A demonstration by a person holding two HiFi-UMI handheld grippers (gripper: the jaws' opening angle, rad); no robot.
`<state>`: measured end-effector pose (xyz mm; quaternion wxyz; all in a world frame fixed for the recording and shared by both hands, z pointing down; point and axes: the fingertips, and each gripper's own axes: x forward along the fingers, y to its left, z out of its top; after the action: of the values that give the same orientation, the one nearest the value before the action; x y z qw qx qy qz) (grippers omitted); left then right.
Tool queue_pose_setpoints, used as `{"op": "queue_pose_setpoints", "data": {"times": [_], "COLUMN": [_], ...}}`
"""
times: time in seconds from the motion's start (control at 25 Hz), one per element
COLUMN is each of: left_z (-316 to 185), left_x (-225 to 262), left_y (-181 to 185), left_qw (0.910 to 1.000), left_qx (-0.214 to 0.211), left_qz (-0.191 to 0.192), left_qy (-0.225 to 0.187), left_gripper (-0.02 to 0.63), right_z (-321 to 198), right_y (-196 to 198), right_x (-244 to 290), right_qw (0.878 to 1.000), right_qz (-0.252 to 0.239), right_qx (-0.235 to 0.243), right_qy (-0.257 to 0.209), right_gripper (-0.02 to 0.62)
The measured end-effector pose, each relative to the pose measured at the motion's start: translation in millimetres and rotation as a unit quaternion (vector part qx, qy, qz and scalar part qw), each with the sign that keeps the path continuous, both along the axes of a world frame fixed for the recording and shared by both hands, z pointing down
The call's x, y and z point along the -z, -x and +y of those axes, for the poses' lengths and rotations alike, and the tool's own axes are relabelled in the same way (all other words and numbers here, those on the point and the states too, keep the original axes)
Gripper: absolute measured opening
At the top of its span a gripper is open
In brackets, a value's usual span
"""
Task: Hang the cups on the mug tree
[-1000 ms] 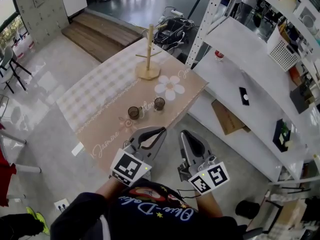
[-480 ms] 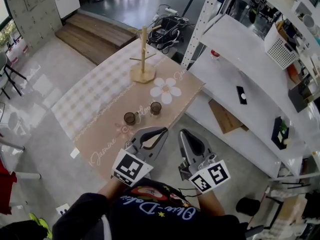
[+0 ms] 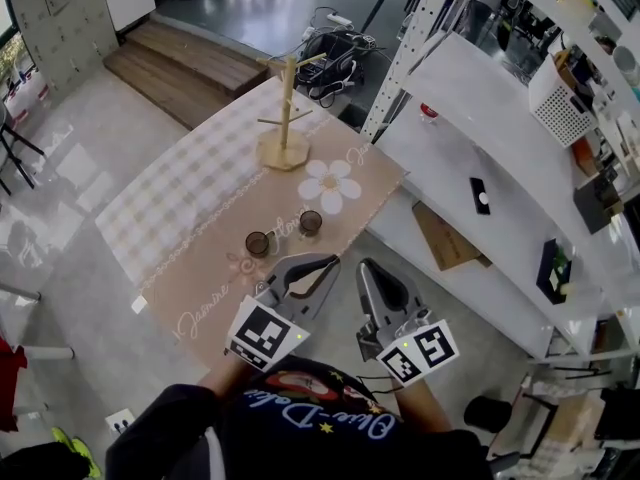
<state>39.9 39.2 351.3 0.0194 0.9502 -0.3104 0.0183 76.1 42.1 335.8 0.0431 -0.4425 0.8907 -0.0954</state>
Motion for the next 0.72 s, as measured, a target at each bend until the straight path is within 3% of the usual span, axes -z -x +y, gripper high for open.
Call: {"op": "queue_pose_setpoints", "data": {"times": [0.72], "left_z": [-37], "left_x": [-18], "left_y": [16], "left_qw": [0.9997], "left_qx": [-0.016], "left_qz": [0.010], "left_qy": [0.018], "left_gripper": [-0.002], "right_z": [-50], "right_y": [31], "right_x": [-17], "right_qw": [1.000], "right_qz": [0.011], "right_qx": [-0.004], "right_qy": [0.023], "right_gripper": [0.026]}}
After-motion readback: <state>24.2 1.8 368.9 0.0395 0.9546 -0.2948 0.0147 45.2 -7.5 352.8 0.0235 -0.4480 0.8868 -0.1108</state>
